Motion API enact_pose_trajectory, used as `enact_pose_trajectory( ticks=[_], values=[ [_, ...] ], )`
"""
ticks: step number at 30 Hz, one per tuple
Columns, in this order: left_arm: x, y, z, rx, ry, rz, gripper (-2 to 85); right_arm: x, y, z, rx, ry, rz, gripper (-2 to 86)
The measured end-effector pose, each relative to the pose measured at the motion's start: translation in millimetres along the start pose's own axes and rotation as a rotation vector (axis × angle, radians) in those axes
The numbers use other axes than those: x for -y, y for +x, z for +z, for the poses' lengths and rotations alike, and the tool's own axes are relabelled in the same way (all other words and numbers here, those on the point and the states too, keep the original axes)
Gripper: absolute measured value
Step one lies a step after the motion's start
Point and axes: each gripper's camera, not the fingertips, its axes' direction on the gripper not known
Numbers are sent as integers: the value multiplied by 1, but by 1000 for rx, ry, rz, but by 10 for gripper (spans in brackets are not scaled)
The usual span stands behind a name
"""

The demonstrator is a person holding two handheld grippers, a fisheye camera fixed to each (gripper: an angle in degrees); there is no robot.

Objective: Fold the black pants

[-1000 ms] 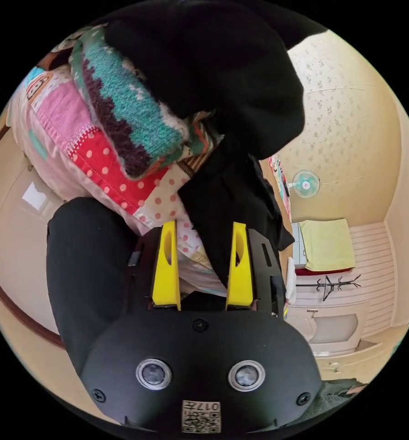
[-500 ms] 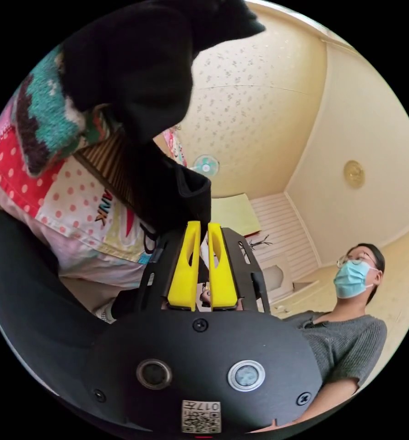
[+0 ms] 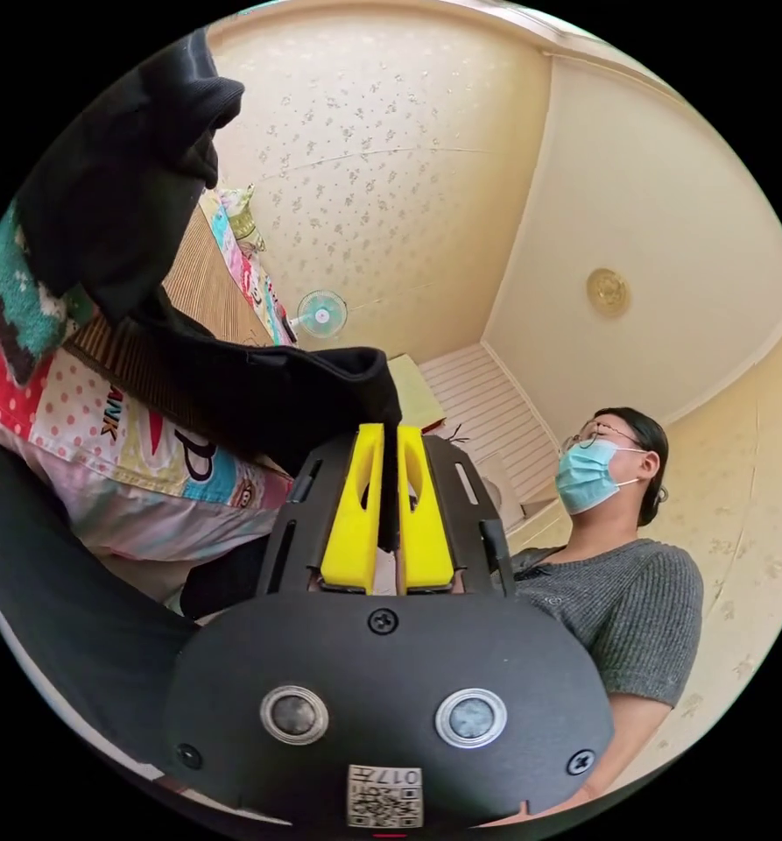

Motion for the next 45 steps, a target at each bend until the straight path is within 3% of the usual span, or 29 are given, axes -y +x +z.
enact_pose_trajectory(
  ticks=[3, 8, 12, 14, 16, 18, 20, 26, 28, 31, 34, 37, 40, 45],
  values=[
    [-18, 1, 5, -10, 11, -52, 32, 22, -27, 42, -14, -61, -95, 3],
    [-27, -9, 27, 239, -25, -96, 37, 52, -7, 110, -374, -147, -92, 6],
    [-9, -20, 56, 251, -15, -121, 38, 81, 100, 175, -435, -81, 111, 18],
    [20, -21, 78, 365, 8, -83, 41, 92, 171, 227, -494, -74, 202, 31],
    [48, -28, 89, 469, 53, -58, 43, 103, 282, 312, -572, -210, 360, 94],
    [69, -40, 90, 540, 161, -88, 35, 94, 337, 366, -568, -289, 372, 228],
    [86, -45, 87, 607, 205, -44, 74, 75, 369, 401, -574, -314, 356, 275],
    [43, -60, 102, 881, 41, -124, 163, 18, 427, 405, -764, -565, 283, 192],
    [23, -79, 106, 916, -23, -206, 177, 3, 436, 376, -948, -691, 274, 130],
    [2, -117, 112, 822, -66, -368, 183, -19, 435, 350, -1314, -837, 192, 125],
    [3, -136, 122, 681, -31, -382, 118, -34, 421, 341, -1580, -833, 61, 156],
    [14, -135, 135, 632, -21, -340, 88, -44, 427, 348, -1709, -854, 9, 159],
    [22, -135, 144, 648, -49, -341, 73, -61, 461, 360, -1679, -976, 113, 121],
    [42, -123, 166, 753, -176, -282, 41, -77, 468, 375, -1792, -906, 155, 41]
  ],
)
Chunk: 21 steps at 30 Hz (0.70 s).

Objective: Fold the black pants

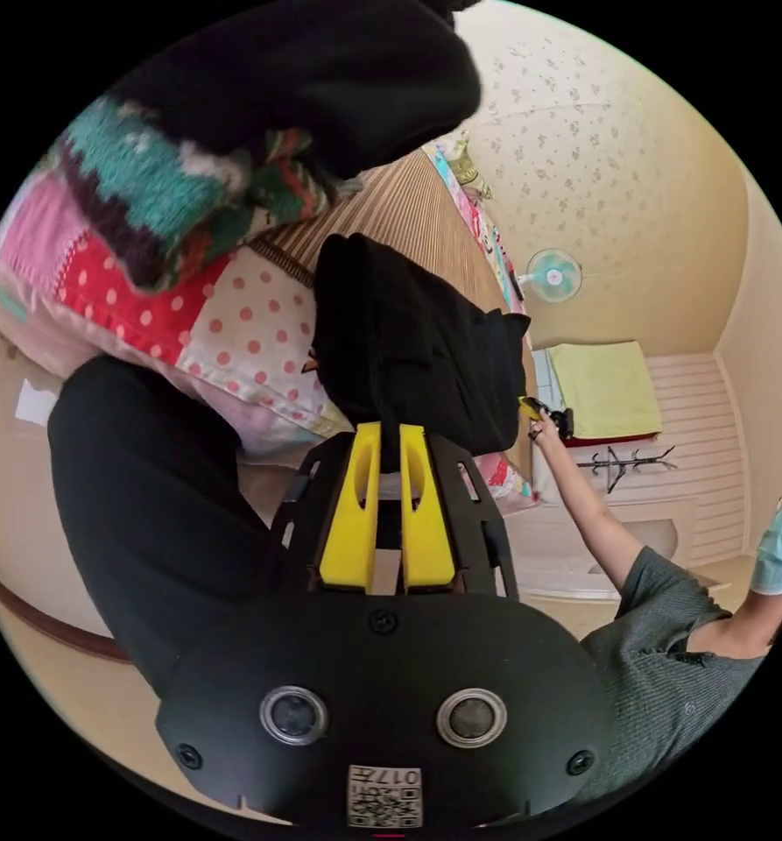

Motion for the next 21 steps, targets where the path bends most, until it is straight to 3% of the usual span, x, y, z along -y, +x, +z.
enact_pose_trajectory(
  ticks=[5, 10, 14, 18, 21],
  values=[
    [31, 41, -34, 162, 91, 131, 33, -53, 6, -46, -34, 97, -66, 29],
    [67, 63, -35, 276, 170, 166, 38, -186, 73, -84, -44, 181, 61, 35],
    [50, 62, -20, 292, 262, 120, 109, -278, 94, -118, -23, 293, -54, 44],
    [18, 56, -12, 225, 300, 125, 138, -323, 133, -176, 225, 504, -99, 64],
    [-5, 50, -14, 192, 297, 123, 124, -284, 142, -182, 426, 419, -123, 103]
  ],
)
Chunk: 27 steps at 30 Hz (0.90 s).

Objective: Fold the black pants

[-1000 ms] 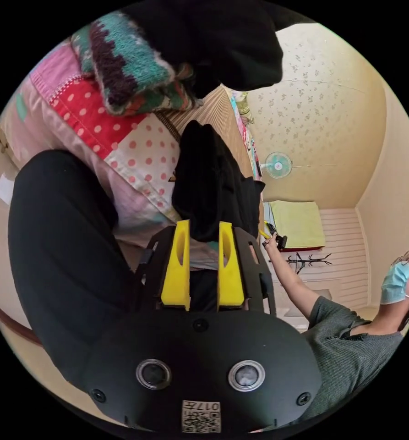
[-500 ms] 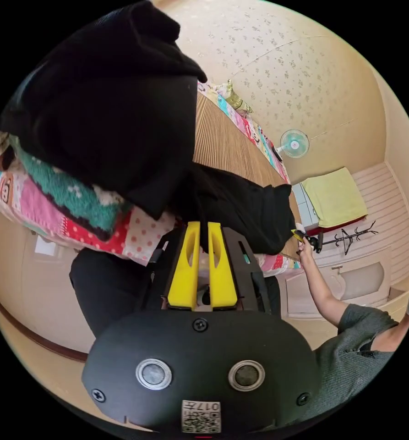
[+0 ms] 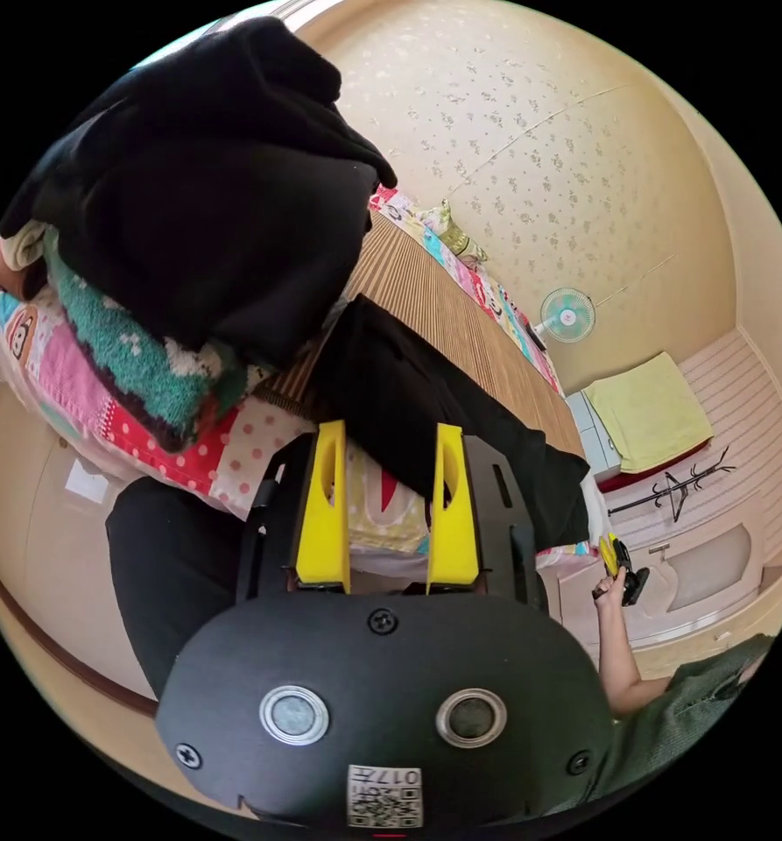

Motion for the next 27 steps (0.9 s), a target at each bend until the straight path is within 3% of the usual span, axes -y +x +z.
enact_pose_trajectory(
  ticks=[4, 6, 9, 12, 14, 16, 18, 19, 23, 27],
  values=[
    [-18, -5, -20, -91, 20, 29, 75, 56, 4, 73, 68, -205, -4, 137],
    [-22, -8, -27, -92, 23, 21, 76, 70, 9, 101, 29, -219, 13, 125],
    [-25, -17, -39, -120, 29, -12, 78, 88, 15, 118, -46, -104, 187, 59],
    [-27, -24, -50, -134, 42, -21, 77, 101, -49, 126, -20, 9, 79, 24],
    [-29, -30, -54, -132, 51, -35, 76, 98, -121, 151, 100, -84, -207, 16],
    [-29, -35, -52, -148, 46, -51, 76, 60, -216, 212, 386, -491, -522, 11],
    [-27, -38, -49, -175, 32, -66, 76, 6, -262, 252, 328, -781, -650, 9],
    [-25, -39, -47, -195, 22, -66, 75, -26, -277, 258, 210, -825, -721, 9],
    [-23, -45, -57, -202, 14, -41, 72, -43, -255, 224, 3, -634, -654, 13],
    [-24, -66, -69, -209, 34, -83, 69, -4, -144, 144, 32, -347, -216, 40]
  ],
)
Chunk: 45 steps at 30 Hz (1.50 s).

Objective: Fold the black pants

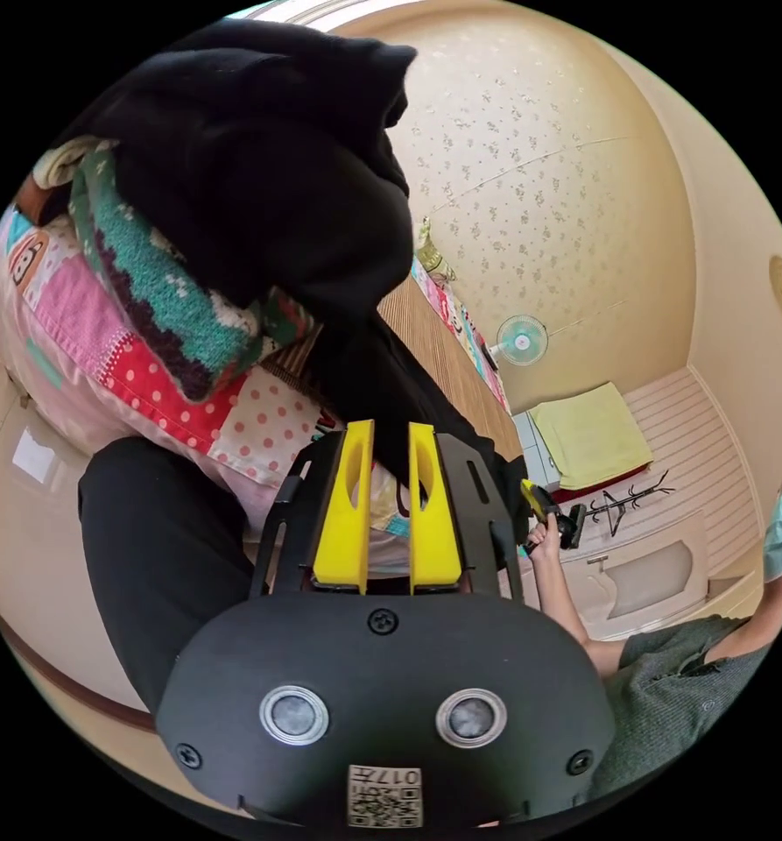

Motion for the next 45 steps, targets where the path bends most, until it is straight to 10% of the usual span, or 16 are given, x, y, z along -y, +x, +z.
enact_pose_trajectory(
  ticks=[7, 17, 25, 45],
  values=[
    [7, -21, -19, -110, 33, -60, 59, -57, 129, -101, -44, 197, 451, 151],
    [19, 6, -37, -100, 15, 6, 53, 36, 147, -196, 259, 239, 173, 35],
    [25, 19, -37, -76, -9, 57, 55, 50, 190, -327, -245, 403, 487, 99],
    [75, 2, -40, 207, -63, 5, 131, -35, 41, -95, -317, 89, -13, 82]
  ],
)
